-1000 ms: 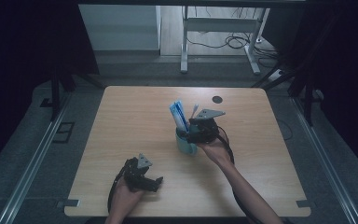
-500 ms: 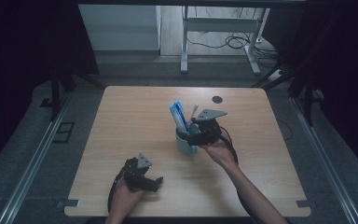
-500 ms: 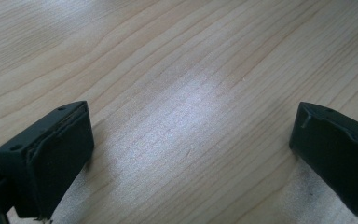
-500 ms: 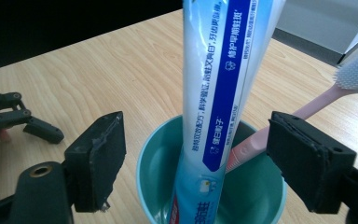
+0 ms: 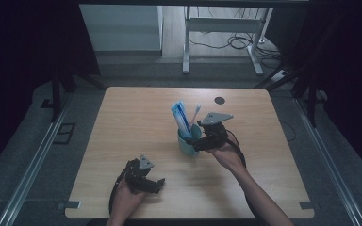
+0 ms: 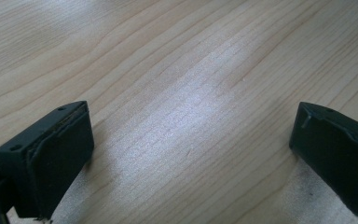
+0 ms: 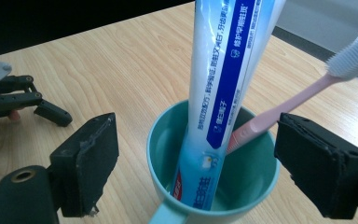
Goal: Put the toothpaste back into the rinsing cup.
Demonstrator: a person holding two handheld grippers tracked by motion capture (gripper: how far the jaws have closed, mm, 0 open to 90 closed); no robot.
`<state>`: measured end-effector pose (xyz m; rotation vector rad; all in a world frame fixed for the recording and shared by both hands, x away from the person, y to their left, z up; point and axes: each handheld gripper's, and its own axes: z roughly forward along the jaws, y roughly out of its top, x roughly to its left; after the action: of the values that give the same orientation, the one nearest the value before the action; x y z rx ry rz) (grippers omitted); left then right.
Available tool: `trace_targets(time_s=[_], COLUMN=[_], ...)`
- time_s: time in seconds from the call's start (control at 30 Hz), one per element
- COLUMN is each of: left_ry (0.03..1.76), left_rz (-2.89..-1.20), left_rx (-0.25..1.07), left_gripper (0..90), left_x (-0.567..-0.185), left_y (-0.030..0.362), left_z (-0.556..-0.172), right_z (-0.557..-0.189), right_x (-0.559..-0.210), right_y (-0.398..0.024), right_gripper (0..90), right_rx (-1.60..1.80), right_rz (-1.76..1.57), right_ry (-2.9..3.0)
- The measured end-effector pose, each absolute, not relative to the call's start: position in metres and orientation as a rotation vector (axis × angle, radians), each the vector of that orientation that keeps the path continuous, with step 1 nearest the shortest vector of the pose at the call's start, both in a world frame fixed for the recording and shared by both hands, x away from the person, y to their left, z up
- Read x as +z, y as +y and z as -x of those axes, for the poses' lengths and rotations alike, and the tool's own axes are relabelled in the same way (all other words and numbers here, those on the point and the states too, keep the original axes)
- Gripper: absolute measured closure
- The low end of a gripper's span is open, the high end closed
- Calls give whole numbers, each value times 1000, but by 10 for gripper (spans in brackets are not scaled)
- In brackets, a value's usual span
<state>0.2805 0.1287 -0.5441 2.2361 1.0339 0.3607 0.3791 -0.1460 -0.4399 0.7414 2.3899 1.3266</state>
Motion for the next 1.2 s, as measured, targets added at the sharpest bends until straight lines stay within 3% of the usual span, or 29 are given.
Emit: trace_targets(time_s=[1.2], left_ry=[1034], left_rz=[-2232], left_rx=[362], left_gripper=[0], left_x=[-544], left_y=[129], left_z=[-280], right_z=[-355], right_x=[-460], right_y=[-210], right_gripper=[112], right_rx=[1301], right_rz=[-814], right_ry=[2375])
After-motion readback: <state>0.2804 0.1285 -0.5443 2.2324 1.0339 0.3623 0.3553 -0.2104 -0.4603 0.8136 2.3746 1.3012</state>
